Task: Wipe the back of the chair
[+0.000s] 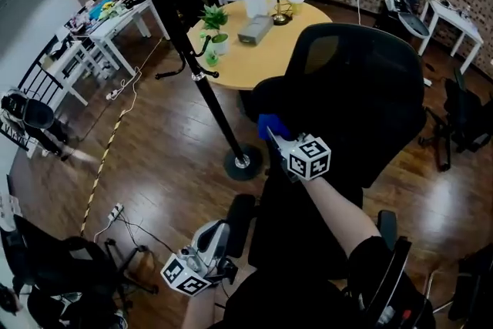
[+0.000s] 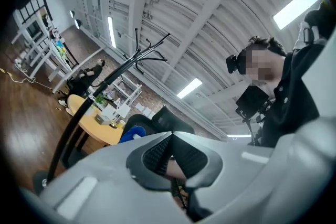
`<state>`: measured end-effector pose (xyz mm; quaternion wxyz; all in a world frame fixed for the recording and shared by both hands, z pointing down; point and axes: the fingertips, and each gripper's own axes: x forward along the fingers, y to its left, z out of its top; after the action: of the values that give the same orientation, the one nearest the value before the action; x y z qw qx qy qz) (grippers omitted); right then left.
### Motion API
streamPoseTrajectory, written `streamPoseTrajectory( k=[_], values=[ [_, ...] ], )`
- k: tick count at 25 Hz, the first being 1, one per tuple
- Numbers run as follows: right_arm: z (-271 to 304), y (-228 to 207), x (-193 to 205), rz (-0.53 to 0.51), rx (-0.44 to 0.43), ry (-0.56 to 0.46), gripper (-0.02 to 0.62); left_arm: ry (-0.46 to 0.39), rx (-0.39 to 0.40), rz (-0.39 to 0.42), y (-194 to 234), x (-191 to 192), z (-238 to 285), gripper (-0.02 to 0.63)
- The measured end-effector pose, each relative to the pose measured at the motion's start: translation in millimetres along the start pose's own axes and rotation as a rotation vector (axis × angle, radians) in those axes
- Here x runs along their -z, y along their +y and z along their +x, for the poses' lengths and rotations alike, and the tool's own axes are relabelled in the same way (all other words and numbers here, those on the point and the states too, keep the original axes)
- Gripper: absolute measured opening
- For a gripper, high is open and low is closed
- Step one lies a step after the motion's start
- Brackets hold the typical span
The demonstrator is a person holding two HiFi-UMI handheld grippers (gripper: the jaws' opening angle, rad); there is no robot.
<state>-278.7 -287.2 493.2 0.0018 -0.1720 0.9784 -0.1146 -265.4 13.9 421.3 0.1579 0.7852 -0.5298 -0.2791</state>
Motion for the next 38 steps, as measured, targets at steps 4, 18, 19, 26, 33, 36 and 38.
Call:
streamPoseTrajectory(
  k=[4, 18, 19, 26, 33, 36, 38],
  values=[
    [10.9, -16.9, 10.7, -0.001, 0.068, 0.047, 0.038, -0.019, -0.045, 0.02, 7.4, -8.1, -17.4, -0.008],
    [-218.4, -165.6, 1.4, 0.067, 0.44, -0.071, 0.038, 0.113, 0.196, -0.072, -11.5, 37.6, 77.7, -0.008],
    [-240.9, -178.3, 1.4, 0.077, 0.489, -0.079, 0.038, 0.129, 0.219, -0.08, -16.0, 43.3, 85.1, -0.008],
    [-339.8, -229.8, 7.5, 0.113, 0.694, -0.082, 0.04, 0.192, 0.297, -0.114, -37.9, 65.3, 107.8, -0.008],
    [-329.8, -193.2, 1.8, 0.112, 0.673, -0.146, 0.04, 0.177, 0.259, -0.087, -28.4, 60.5, 91.8, -0.008],
    [-282.7, -145.8, 20.3, 0.105, 0.533, -0.109, 0.04, 0.167, 0.216, -0.098, -19.1, 59.9, 77.7, -0.008],
    [-237.8, -112.8, 42.2, 0.106, 0.424, -0.056, 0.04, 0.144, 0.185, -0.101, -13.9, 54.4, 66.6, -0.008]
  ],
)
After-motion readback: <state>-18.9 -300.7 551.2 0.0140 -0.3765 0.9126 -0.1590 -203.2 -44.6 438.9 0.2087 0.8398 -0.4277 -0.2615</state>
